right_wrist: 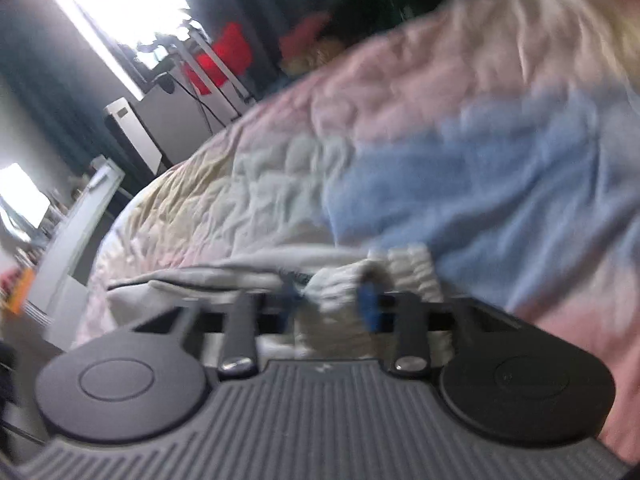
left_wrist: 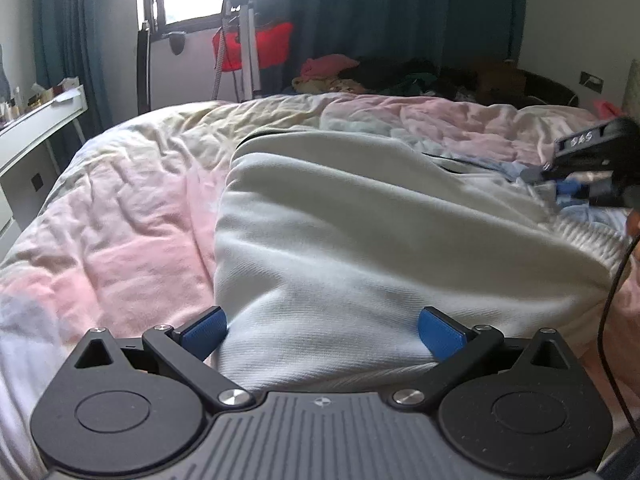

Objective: Fold clothes

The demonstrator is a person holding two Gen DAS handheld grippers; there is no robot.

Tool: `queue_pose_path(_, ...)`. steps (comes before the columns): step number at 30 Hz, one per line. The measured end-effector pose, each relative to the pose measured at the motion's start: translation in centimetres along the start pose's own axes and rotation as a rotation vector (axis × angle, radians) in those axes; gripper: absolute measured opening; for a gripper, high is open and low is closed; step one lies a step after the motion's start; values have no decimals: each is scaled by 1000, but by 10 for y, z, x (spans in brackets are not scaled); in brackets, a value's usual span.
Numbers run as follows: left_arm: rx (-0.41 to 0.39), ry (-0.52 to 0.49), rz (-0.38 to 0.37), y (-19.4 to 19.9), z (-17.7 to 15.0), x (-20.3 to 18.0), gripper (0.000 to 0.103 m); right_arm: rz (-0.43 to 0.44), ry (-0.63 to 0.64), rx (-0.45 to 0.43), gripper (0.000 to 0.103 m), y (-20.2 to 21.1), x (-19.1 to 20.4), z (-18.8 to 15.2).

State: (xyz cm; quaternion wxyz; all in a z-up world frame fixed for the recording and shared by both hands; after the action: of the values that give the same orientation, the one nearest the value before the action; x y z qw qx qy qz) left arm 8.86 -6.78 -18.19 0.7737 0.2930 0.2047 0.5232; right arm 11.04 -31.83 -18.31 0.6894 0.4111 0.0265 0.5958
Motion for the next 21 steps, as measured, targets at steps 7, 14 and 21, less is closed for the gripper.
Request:
queue_pose_path(7, 1, 12, -3, -2, 0, 0, 103, 48, -77, -156, 13, 6, -8, 45)
queue_pose_path(14, 3, 17, -1, -3, 0, 0, 103, -36, -144, -88, 16, -44, -40, 12)
queue_pose_path(21, 5, 33, -4, -2, -1, 1, 103, -65, -156, -173, 43, -1, -33, 11)
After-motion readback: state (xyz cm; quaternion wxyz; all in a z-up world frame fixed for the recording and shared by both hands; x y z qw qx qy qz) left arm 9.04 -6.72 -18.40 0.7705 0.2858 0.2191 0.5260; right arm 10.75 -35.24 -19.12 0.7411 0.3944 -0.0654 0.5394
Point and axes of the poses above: each gripper's, at about its wrist camera, not at the fingertips, and y roughly against the way its jaws point, x to its left, z to its top, the point moved 10 cm from there along -y, roughly the way its jaws point, and after that the axes turned 3 degrees about -z, right-handed, at the moved point
